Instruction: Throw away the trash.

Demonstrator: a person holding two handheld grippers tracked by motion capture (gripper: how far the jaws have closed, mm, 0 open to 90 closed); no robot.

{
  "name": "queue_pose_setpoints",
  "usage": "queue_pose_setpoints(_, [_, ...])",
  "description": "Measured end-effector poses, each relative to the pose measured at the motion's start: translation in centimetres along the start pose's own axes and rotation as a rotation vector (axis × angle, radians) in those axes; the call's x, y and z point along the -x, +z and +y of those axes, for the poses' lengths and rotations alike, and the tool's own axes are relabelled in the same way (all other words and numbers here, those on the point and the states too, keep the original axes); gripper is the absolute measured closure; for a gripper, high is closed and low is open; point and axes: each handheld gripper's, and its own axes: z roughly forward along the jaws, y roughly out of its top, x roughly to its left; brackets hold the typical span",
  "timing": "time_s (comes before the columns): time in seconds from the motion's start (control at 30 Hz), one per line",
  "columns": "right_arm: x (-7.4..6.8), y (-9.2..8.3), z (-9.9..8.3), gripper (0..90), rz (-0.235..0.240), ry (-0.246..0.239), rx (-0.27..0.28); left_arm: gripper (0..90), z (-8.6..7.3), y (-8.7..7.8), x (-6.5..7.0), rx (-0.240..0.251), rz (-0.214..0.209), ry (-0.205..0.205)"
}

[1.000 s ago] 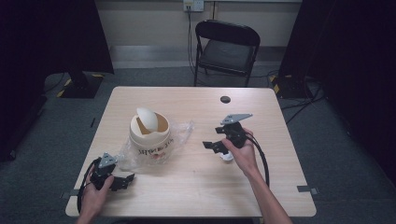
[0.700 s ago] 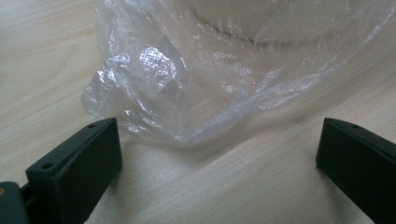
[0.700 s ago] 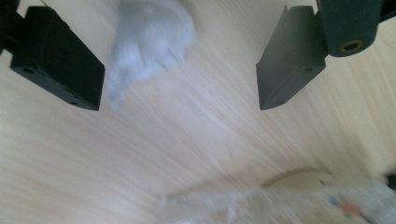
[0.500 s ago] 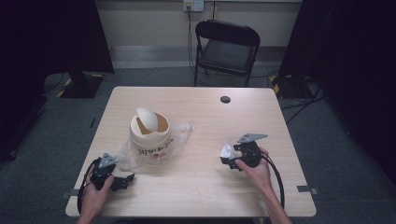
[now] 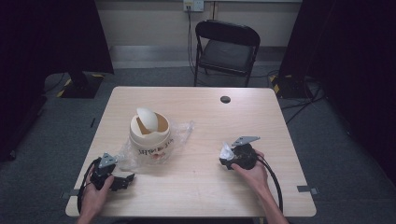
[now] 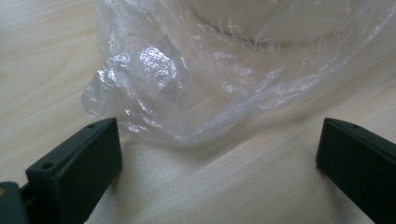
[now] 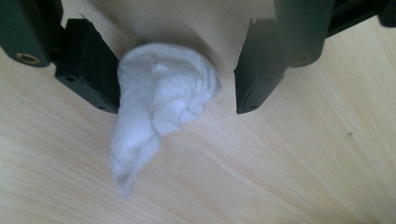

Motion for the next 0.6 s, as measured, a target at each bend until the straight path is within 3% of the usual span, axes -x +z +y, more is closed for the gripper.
queue_pose_setpoints(0.07, [-0.02,0.01,-0.04,37.2,-0.006,-0.001,-0.001,0.0,0.0,0.0,0.0,0.0,0.0,0.0])
queue_pose_setpoints(0.3, [-0.1,0.18,-0.28,57.3,-0.065,-0.036,0.007,0.0,0.0,0.0,0.0,0.0,0.0,0.0])
queue_pose_setpoints(0.43, [0.25,0.03,-0.37,66.1,-0.064,0.003,0.023,0.0,0.0,0.0,0.01,0.0,0.0,-0.001])
queue_pose_setpoints(0.6, [0.5,-0.18,-0.36,70.8,-0.07,0.021,0.042,0.0,0.0,0.0,0.0,0.0,0.0,0.0])
